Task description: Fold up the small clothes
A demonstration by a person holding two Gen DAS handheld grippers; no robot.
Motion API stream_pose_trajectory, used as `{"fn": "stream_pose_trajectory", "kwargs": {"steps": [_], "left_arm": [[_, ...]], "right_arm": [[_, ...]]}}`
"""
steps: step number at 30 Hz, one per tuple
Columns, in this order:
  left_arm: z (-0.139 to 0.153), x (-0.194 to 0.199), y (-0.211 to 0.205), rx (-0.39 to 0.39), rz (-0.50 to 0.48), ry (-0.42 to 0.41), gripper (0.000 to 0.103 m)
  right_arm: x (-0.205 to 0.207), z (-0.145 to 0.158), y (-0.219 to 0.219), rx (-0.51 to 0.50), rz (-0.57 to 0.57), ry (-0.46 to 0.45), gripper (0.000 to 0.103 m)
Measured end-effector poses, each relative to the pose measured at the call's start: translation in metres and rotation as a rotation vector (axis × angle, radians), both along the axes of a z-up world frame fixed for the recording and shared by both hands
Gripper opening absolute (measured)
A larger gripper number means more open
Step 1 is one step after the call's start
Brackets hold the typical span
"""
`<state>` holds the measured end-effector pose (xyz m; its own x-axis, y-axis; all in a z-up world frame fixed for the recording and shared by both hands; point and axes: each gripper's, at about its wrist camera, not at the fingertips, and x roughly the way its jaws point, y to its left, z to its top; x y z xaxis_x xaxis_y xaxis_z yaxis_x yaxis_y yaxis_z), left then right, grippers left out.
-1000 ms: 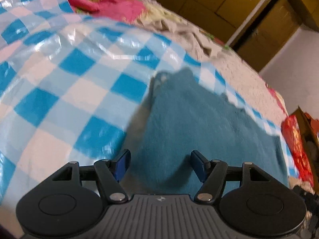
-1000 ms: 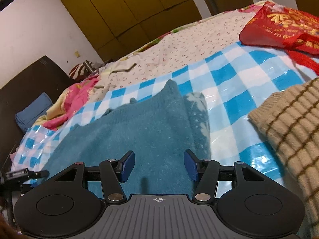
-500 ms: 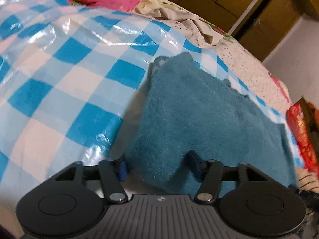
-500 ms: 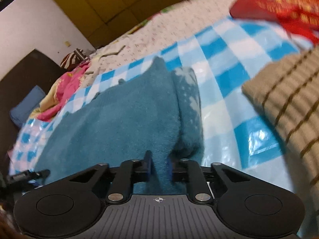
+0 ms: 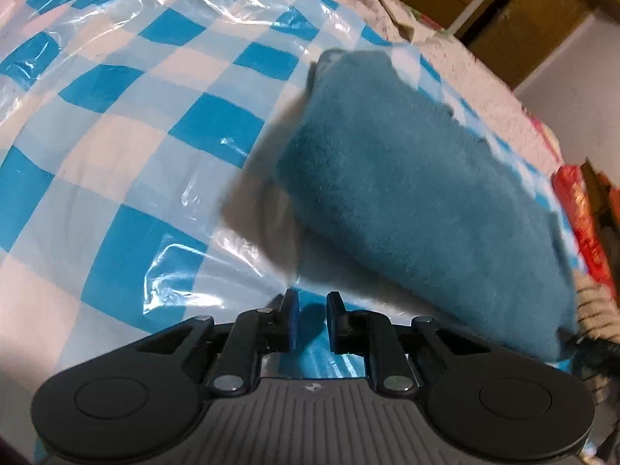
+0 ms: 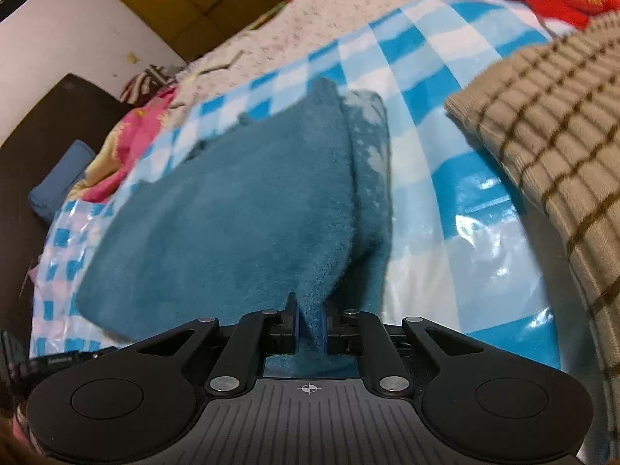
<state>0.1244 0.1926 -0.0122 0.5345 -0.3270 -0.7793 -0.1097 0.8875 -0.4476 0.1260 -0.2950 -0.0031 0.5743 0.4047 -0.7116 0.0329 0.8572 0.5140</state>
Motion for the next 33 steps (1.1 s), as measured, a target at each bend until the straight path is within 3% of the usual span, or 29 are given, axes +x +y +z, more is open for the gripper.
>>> {"fn": "stream_pose_trajectory", "kwargs": {"steps": [5,7,14,17,19,22,28,33], "left_arm": [[0.029,-0.003,0.009,0.012,0.005,-0.13,0.03],[0.037,-0.001,0.01,0.031,0.019,-0.164,0.045],[0.046,0.032,0.005,0.106,0.011,-0.273,0.068],[0.036,0.051,-0.002,0.134,-0.009,-0.25,0.067],[0.025,0.058,-0.005,0.129,-0.016,-0.198,0.05],[0.018,0.047,-0.002,0.115,-0.019,-0.158,0.039],[0.013,0.006,-0.002,0.047,-0.042,-0.082,0.036],[0.013,-0.036,-0.003,-0.012,-0.019,-0.071,0.036]], "right_arm": [[-0.009,0.01,0.003,-0.026,0.019,-0.037,0.01],[-0.007,0.009,0.007,-0.044,0.025,-0.035,0.01],[-0.005,0.005,0.005,-0.028,0.02,-0.024,0.012],[-0.003,0.002,0.006,-0.024,0.028,-0.015,0.014],[-0.001,0.001,0.007,-0.033,0.03,-0.013,0.013],[-0.001,-0.001,0.006,-0.041,0.033,0.003,0.011],[-0.013,0.007,0.001,-0.106,0.071,0.033,0.01],[-0.04,0.011,-0.008,-0.118,0.07,0.062,0.01]]}}
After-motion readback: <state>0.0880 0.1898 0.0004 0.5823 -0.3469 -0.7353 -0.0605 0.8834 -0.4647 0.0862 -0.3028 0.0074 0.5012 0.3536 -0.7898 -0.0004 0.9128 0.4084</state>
